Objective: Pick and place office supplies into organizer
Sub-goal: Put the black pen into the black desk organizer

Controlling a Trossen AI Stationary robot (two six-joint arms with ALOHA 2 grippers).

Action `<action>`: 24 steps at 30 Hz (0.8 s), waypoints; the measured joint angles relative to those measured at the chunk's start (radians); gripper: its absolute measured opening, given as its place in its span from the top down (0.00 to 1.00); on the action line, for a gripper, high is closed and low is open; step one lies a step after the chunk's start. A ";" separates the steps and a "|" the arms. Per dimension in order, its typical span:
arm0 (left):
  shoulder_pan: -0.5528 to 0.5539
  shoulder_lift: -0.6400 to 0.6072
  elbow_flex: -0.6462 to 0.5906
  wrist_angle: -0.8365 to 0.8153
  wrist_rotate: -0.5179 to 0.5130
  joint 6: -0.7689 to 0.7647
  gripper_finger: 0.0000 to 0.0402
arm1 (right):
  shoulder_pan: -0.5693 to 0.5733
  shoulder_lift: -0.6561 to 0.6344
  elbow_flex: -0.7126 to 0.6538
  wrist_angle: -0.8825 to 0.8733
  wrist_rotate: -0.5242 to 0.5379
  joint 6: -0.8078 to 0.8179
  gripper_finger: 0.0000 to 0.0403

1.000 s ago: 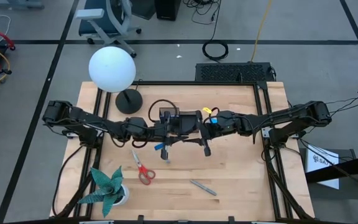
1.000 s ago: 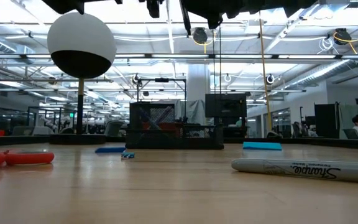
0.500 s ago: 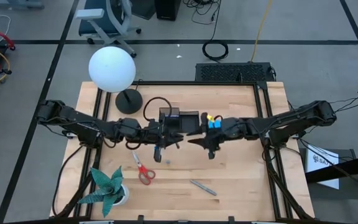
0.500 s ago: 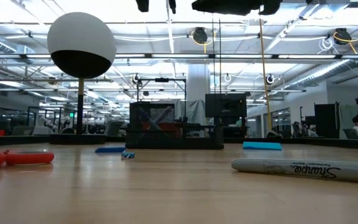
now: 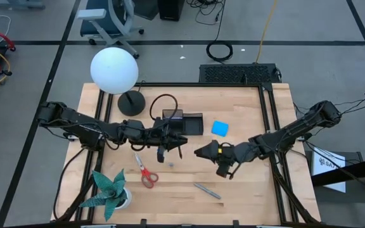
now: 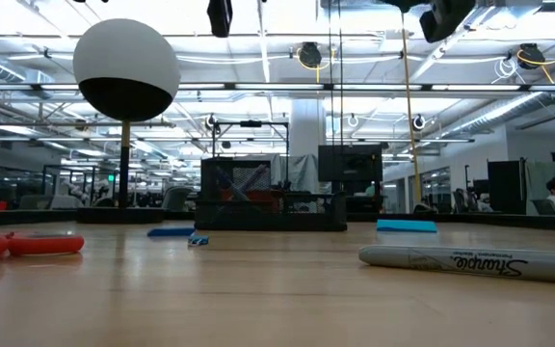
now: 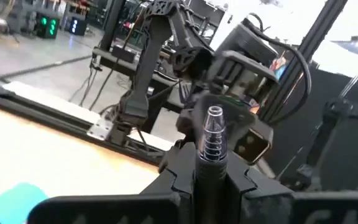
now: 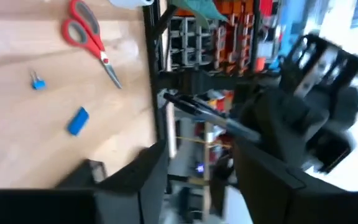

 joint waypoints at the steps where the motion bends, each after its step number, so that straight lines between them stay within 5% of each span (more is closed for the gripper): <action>1: 0.000 0.000 0.000 0.000 0.000 -0.023 0.92 | 0.007 0.006 0.000 0.020 0.017 -0.037 0.53; 11: 0.000 0.019 0.000 0.038 0.000 -0.113 0.92 | 0.023 0.127 0.000 0.215 0.081 -0.388 0.39; 24: 0.005 0.120 -0.001 0.190 0.042 -0.143 0.92 | 0.014 0.283 0.000 0.521 0.081 -0.740 0.44</action>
